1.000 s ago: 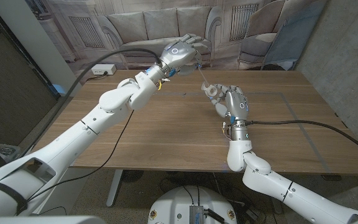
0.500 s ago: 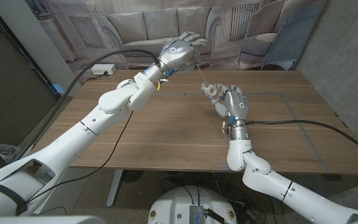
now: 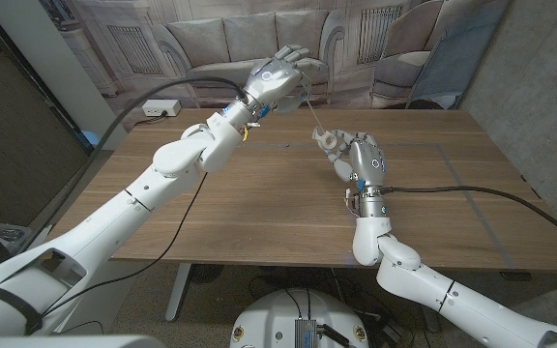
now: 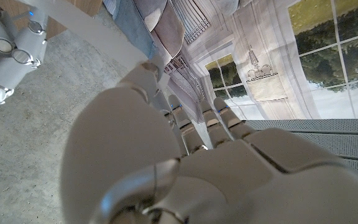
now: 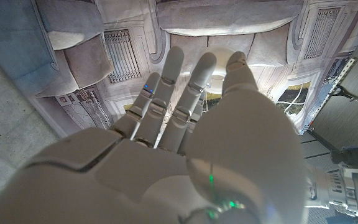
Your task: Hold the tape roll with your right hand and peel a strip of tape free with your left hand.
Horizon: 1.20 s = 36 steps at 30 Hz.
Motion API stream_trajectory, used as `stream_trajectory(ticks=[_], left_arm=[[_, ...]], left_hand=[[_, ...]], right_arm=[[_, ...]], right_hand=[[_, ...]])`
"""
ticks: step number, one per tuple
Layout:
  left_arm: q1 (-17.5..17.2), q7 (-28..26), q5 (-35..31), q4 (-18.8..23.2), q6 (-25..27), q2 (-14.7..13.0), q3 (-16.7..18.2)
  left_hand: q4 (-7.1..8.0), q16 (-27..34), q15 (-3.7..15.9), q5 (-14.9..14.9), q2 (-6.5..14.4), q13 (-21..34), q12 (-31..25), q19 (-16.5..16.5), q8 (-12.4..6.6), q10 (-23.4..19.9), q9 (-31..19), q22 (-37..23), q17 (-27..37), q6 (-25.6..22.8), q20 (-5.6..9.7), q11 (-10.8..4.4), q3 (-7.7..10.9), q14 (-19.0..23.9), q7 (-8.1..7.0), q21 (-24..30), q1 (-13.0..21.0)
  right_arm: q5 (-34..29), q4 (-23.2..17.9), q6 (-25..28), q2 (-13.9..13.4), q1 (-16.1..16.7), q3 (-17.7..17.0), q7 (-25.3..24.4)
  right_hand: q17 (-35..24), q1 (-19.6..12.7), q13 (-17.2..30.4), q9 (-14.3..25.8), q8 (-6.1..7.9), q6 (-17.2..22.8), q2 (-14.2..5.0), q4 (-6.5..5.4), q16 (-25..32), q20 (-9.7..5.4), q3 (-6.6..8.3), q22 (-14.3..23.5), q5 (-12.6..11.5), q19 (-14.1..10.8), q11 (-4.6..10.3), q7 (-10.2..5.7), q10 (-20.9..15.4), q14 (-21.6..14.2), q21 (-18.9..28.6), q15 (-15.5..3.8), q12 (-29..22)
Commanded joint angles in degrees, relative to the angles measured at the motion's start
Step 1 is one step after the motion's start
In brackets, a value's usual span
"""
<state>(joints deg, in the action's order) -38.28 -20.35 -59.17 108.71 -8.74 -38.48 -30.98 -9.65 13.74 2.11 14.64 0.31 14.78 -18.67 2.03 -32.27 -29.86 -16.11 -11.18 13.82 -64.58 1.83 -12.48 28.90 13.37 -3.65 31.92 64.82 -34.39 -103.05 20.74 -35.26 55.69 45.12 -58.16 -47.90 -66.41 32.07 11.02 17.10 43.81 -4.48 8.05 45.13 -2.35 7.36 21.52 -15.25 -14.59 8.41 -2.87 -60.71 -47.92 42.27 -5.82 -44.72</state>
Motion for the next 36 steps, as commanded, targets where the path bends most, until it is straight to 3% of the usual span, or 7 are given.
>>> stream_trajectory(ticks=[1,7,12,17,23,29,36], left_arm=[[-0.21,-1.89,0.18,-0.19,-0.31,0.06,0.21],[-0.41,3.47,1.4,1.62,0.76,-0.7,0.66],[-0.41,6.47,2.4,2.86,0.27,-1.72,0.9],[0.11,7.01,5.96,2.35,-2.7,-2.43,1.55],[0.9,13.87,10.33,3.74,-3.84,-3.94,2.14],[0.39,14.5,14.46,3.58,-4.74,-3.77,3.25],[0.85,20.85,32.92,1.21,-7.43,-3.08,5.2]], left_hand=[[0.09,-0.36,9.99,0.69,-0.41,0.32,-0.4,-0.08,-0.54,-0.65,-0.48,-0.21,0.08,-4.26,3.02,0.24,0.82,0.56,4.65,0.2,0.1],[0.31,-0.54,9.91,1.35,-0.42,0.4,-0.49,-0.18,-0.7,-0.78,-1.04,-0.24,0.09,-3.56,2.96,0.26,1.35,0.61,4.08,0.3,-0.21],[1.6,-1.65,9.13,0.59,0.4,0.7,0.71,-1.99,-0.37,2.72,-2.3,-0.5,0.51,0.4,2.22,0.6,2.69,-1.51,1.95,0.29,-2.29],[2.35,-2.31,7.31,-2.55,-0.49,1.29,2.16,-4.22,5.05,7.72,0.36,-0.97,1.12,11.71,1.36,2.48,3.51,-4.52,1.89,0.79,-6.1],[6.0,-2.71,3.1,-4.33,-2.93,2.05,4.39,-9.57,10.04,14.7,0.71,-1.41,1.61,23.89,-1.45,4.6,0.78,-10.99,4.62,0.23,-15.86],[7.89,-2.67,0.53,-3.72,-3.69,2.61,5.82,-12.49,13.66,19.83,0.26,-1.75,1.66,33.48,-2.64,7.15,-0.8,-14.88,6.57,0.06,-20.65],[9.18,-2.68,-0.82,-3.43,-4.07,2.82,6.18,-13.55,14.35,21.8,0.11,-1.93,1.69,35.03,-2.98,9.21,-1.9,-16.57,7.46,0.05,-23.4]], right_arm=[[0.11,-0.06,-0.19,-0.04,0.12,-0.06,-0.07],[0.25,-0.2,-0.27,-0.01,0.28,-0.21,-0.29],[0.15,-0.43,-0.32,-0.18,0.37,-0.26,-0.35],[-0.13,-0.7,0.07,-0.27,0.48,-0.26,-0.4],[-0.29,-1.01,0.58,-0.2,0.69,-0.21,-0.41],[-0.57,-1.17,0.94,-0.12,0.72,-0.02,-0.41],[-0.7,-1.43,1.18,0.0,0.69,0.21,-0.2]], right_hand=[[-0.3,-1.25,0.16,5.13,6.72,21.44,-1.56,-0.1,-0.08,-2.41,0.42,0.03,-0.29,0.34,-0.56,-3.01,-0.33,-0.72,0.61,-7.27,0.1],[-0.16,-1.24,0.16,5.18,6.69,21.36,-1.6,-0.13,-0.18,-2.39,0.4,-0.04,-0.29,0.42,-0.54,-2.96,-0.23,-0.73,0.79,-7.29,0.19],[-0.18,-1.27,0.11,5.23,6.71,21.39,-1.47,-0.08,-0.19,-2.44,0.35,-0.1,-0.28,0.43,-0.54,-2.99,-0.28,-0.72,0.99,-7.26,0.26],[-0.24,-1.33,0.11,5.27,6.7,21.36,-1.48,-0.05,-0.22,-2.42,0.38,-0.17,-0.32,0.51,-0.54,-2.94,-0.35,-0.75,1.16,-7.29,0.29],[-0.51,-1.35,0.21,5.33,6.71,21.38,-1.51,-0.06,-0.25,-2.4,0.44,-0.25,-0.37,0.58,-0.61,-2.89,-0.33,-0.75,1.37,-7.27,0.3],[-0.54,-1.36,0.3,5.36,6.67,21.32,-1.49,-0.06,-0.16,-2.5,0.39,-0.32,-0.38,0.71,-0.47,-2.9,-0.29,-0.91,1.55,-7.32,0.32],[-0.62,-1.32,0.37,5.43,6.7,21.39,-1.53,-0.11,-0.3,-2.47,0.41,-0.42,-0.42,0.78,-0.44,-2.92,-0.32,-0.79,1.81,-7.25,0.34]])
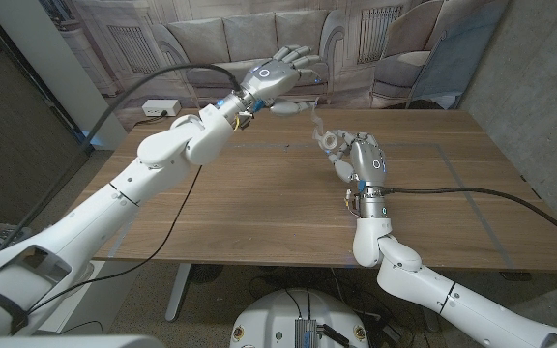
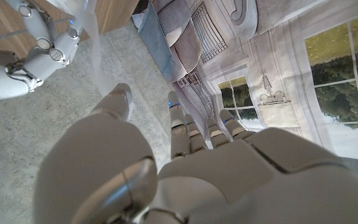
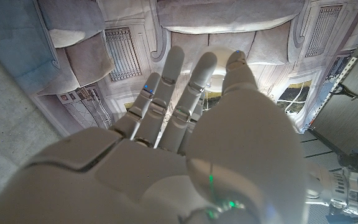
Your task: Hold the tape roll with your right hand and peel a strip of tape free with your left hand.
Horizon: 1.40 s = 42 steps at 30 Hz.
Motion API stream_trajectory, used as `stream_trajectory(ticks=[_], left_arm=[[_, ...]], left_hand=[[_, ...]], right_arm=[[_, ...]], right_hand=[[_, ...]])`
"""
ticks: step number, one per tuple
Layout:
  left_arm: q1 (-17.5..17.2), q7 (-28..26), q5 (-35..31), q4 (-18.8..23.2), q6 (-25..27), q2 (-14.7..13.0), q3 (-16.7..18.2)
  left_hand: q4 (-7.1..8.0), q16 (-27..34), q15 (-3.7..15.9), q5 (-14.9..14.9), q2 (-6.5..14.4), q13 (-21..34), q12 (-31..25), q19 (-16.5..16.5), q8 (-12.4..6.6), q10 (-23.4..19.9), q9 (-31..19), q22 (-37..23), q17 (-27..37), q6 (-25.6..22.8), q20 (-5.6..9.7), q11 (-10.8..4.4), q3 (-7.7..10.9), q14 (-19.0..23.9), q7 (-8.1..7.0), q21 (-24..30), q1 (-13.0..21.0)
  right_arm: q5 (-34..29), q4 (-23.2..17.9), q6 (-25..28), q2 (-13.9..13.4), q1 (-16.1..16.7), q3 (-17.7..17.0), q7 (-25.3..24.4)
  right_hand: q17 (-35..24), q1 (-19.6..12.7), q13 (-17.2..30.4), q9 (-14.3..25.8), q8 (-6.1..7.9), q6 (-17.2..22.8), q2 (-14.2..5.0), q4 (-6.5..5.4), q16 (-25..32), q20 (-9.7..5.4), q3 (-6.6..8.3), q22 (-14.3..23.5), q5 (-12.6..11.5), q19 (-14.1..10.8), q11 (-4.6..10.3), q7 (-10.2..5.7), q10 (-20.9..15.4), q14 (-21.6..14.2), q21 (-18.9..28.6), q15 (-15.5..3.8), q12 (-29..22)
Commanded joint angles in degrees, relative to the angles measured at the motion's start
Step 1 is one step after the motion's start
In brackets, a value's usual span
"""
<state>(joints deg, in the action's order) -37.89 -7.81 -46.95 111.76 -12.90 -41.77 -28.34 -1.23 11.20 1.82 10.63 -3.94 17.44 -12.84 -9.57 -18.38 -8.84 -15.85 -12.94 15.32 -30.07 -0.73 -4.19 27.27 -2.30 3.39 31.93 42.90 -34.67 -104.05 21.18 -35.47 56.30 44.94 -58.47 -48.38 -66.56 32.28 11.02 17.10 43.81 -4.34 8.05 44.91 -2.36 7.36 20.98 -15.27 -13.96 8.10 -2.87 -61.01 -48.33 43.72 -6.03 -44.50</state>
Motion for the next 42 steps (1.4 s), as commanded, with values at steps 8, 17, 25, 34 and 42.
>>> stream_trajectory(ticks=[8,17,25,34,42], left_arm=[[5.14,23.15,41.02,-2.41,-1.49,-2.96,2.66],[9.19,29.13,42.67,-0.87,-0.18,-7.23,1.57],[8.51,27.41,44.37,-0.13,-1.44,-8.51,2.84],[6.64,23.96,44.56,-0.37,-3.42,-9.29,4.04],[6.67,22.88,44.36,-2.07,-5.96,-10.17,4.56]], left_hand=[[1.71,-0.27,-2.32,1.05,0.57,0.47,0.8,-3.85,2.5,4.09,-0.57,-0.51,0.15,5.75,-1.37,3.09,-0.87,-3.3,0.83,0.04,-3.51],[1.42,-0.54,-4.51,1.31,0.35,0.87,1.21,-7.8,5.08,9.44,-1.3,-0.95,-0.09,13.11,-2.43,5.3,-1.39,-8.0,1.83,-0.54,-4.01],[1.19,-0.59,-5.3,1.31,0.38,1.01,1.34,-8.85,5.79,11.74,-1.57,-1.09,-0.24,15.67,-2.59,6.33,-1.54,-9.84,1.45,-0.58,-3.95],[1.23,-0.27,-5.21,1.24,0.57,1.07,0.97,-8.89,5.72,11.71,-1.72,-1.17,-0.29,15.9,-2.78,6.3,-1.59,-9.74,1.13,-0.42,-4.07],[1.3,-0.14,-5.25,1.17,0.76,1.12,0.78,-9.01,5.52,11.82,-1.84,-1.22,-0.32,15.71,-2.98,6.33,-1.62,-9.86,0.98,-0.33,-4.18]], right_arm=[[-0.79,-0.69,1.38,0.4,0.03,0.64,0.26],[-0.95,-0.68,1.76,0.75,-0.19,0.93,0.44],[-1.03,-0.38,1.33,0.92,-0.62,1.29,0.5],[-1.28,-0.6,1.87,1.22,-0.86,1.45,0.62],[-2.28,-0.99,4.3,2.1,-1.43,0.96,0.46]], right_hand=[[-0.14,-1.19,0.14,5.46,6.66,21.35,-1.66,-0.1,-0.08,-2.5,0.37,0.02,-0.42,0.24,-0.14,-2.91,-0.04,-0.4,0.66,-7.08,0.22],[-0.09,-1.21,0.25,5.52,6.62,21.29,-1.67,-0.11,-0.09,-2.51,0.33,-0.1,-0.45,0.39,-0.18,-2.93,-0.01,-0.46,0.97,-7.1,0.27],[-0.15,-1.24,0.34,5.51,6.58,21.36,-1.68,-0.11,-0.19,-2.52,0.33,-0.25,-0.48,0.53,-0.22,-2.94,-0.1,-0.39,1.32,-7.09,0.29],[-0.22,-1.27,0.21,5.52,6.55,21.37,-1.68,-0.1,-0.18,-2.49,0.32,-0.37,-0.5,0.62,-0.15,-2.93,-0.18,-0.48,1.64,-7.07,0.43],[-0.27,-1.28,0.19,5.47,6.51,21.45,-1.66,-0.09,-0.3,-2.45,0.33,-0.48,-0.53,0.7,-0.24,-2.85,-0.19,-0.42,1.89,-7.09,0.51]])
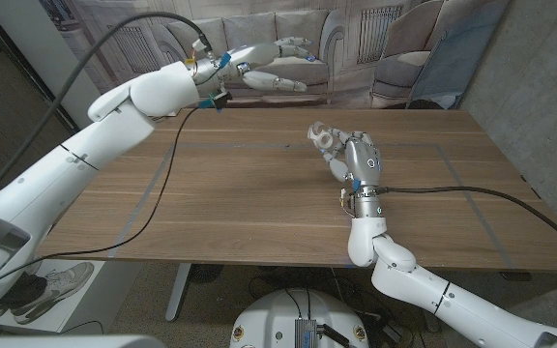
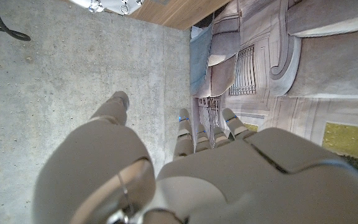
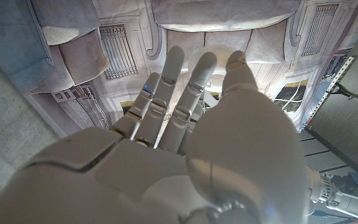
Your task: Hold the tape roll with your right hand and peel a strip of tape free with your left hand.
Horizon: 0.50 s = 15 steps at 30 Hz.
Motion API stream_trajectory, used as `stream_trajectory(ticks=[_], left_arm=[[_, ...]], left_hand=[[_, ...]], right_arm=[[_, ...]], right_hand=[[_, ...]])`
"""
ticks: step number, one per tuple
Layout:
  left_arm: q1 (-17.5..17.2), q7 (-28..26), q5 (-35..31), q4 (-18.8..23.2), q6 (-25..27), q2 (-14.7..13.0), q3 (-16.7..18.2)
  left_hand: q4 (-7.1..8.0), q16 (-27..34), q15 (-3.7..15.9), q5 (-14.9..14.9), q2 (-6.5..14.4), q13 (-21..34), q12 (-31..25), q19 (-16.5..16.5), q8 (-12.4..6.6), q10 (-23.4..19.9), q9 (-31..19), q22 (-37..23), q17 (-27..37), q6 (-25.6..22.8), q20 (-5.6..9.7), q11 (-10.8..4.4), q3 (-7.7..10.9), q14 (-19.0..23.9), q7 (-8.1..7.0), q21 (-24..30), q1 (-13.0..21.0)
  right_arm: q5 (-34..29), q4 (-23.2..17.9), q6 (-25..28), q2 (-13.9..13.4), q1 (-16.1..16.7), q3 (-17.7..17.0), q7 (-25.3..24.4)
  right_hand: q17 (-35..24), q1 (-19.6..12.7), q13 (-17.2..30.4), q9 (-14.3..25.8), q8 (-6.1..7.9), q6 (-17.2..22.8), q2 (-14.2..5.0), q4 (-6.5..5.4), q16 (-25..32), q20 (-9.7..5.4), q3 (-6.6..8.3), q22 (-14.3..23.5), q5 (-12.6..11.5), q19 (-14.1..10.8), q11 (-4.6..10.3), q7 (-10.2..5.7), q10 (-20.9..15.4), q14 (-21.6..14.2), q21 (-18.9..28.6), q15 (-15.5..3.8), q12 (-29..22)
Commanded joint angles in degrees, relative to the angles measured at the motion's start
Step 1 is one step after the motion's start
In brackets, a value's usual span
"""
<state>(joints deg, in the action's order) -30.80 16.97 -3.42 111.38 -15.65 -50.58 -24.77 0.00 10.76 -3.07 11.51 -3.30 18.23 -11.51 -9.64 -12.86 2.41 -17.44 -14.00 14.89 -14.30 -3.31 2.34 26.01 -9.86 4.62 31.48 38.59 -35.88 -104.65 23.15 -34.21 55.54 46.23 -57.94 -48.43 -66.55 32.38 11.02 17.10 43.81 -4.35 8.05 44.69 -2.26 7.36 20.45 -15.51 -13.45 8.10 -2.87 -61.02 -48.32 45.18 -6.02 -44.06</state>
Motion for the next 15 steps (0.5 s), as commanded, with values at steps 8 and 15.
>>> stream_trajectory(ticks=[8,15], left_arm=[[-0.15,-0.97,2.51,-4.85,-4.54,-1.6,0.3],[1.76,0.51,1.42,-5.48,-2.27,-0.67,-1.4]], left_hand=[[0.09,0.4,-0.3,0.23,0.28,0.36,-0.71,-9.0,-0.23,0.68,-0.38,-0.19,0.07,-0.35,-0.5,-0.22,-0.39,-2.39,-0.41,0.22,0.07],[0.12,0.44,-0.28,0.17,0.41,0.39,-0.79,-9.16,-0.2,0.93,-0.48,-0.23,0.04,-0.05,-0.7,-0.27,-0.43,-2.59,-0.42,0.28,-0.01]], right_arm=[[-3.07,-0.66,6.02,2.49,-1.09,-0.15,-0.53],[-3.13,-0.72,6.26,3.37,-0.78,-0.29,-1.58]], right_hand=[[-0.42,-1.21,0.17,5.58,6.5,21.41,-1.6,-0.13,-0.09,-2.58,0.3,-0.12,-0.32,0.3,-0.2,-2.87,-0.25,-0.56,0.79,-7.07,0.11],[-0.4,-1.25,0.24,5.62,6.48,21.38,-1.62,-0.11,-0.23,-2.64,0.33,-0.25,-0.37,0.38,-0.15,-3.02,-0.11,-0.57,1.06,-7.11,0.19]])
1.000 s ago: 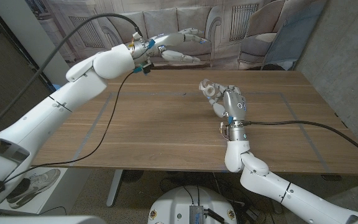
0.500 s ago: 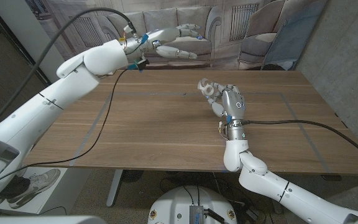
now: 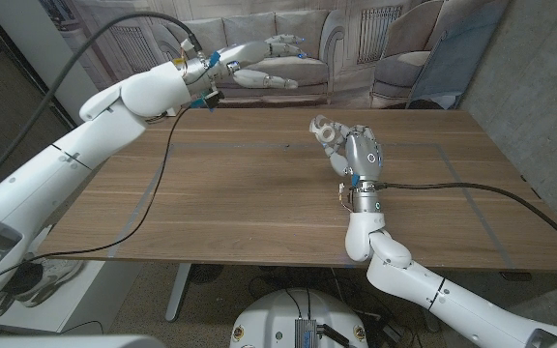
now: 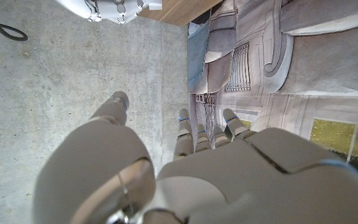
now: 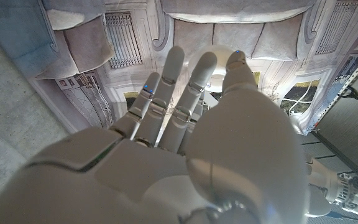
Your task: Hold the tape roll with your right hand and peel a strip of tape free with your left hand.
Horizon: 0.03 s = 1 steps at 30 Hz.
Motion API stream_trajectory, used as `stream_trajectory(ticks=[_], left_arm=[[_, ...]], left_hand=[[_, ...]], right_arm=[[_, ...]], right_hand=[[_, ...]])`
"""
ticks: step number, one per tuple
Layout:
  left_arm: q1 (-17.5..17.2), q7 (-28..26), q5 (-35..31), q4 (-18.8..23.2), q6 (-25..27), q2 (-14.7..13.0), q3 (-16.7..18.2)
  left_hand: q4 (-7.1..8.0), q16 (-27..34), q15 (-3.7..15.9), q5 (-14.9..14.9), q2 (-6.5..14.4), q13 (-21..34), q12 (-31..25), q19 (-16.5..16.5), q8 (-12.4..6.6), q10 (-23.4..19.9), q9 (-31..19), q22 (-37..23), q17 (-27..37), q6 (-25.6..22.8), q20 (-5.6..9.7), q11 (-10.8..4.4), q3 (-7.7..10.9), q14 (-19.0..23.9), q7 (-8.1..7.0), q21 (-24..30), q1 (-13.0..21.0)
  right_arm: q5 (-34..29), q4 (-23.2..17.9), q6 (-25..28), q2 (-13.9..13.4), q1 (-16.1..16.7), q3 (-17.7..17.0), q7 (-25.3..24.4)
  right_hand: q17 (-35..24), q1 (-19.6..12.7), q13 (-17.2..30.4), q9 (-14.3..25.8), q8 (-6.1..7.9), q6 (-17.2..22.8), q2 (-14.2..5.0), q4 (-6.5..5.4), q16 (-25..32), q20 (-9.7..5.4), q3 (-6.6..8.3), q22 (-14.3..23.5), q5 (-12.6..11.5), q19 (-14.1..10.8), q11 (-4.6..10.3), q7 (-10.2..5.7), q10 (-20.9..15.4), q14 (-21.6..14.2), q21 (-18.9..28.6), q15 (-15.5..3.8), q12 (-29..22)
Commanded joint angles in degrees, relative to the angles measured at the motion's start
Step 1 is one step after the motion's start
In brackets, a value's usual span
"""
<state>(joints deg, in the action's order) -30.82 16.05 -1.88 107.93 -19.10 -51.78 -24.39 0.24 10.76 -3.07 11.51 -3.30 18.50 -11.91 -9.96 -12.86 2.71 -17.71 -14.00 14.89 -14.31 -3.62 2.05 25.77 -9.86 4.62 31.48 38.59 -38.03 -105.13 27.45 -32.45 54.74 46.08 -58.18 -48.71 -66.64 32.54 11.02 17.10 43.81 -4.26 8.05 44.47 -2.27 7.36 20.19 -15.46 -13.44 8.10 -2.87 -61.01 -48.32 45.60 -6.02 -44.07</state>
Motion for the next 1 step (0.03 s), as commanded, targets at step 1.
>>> stream_trajectory(ticks=[1], left_arm=[[1.22,0.55,0.09,-1.83,1.24,0.77,-1.48]], left_hand=[[-0.12,0.44,-0.32,0.16,0.42,0.13,-0.36,-8.92,-0.2,0.78,-0.23,-0.24,0.03,-0.01,-0.44,-0.02,-0.2,-2.62,-0.45,0.27,-0.03]], right_arm=[[-0.59,-0.2,1.6,1.62,0.14,-0.44,-1.57]], right_hand=[[-0.13,-1.16,0.11,5.63,6.45,21.31,-1.71,-0.11,0.0,-2.64,0.33,0.0,-0.43,0.36,-0.07,-3.01,-0.04,-0.59,0.66,-7.11,0.21]])
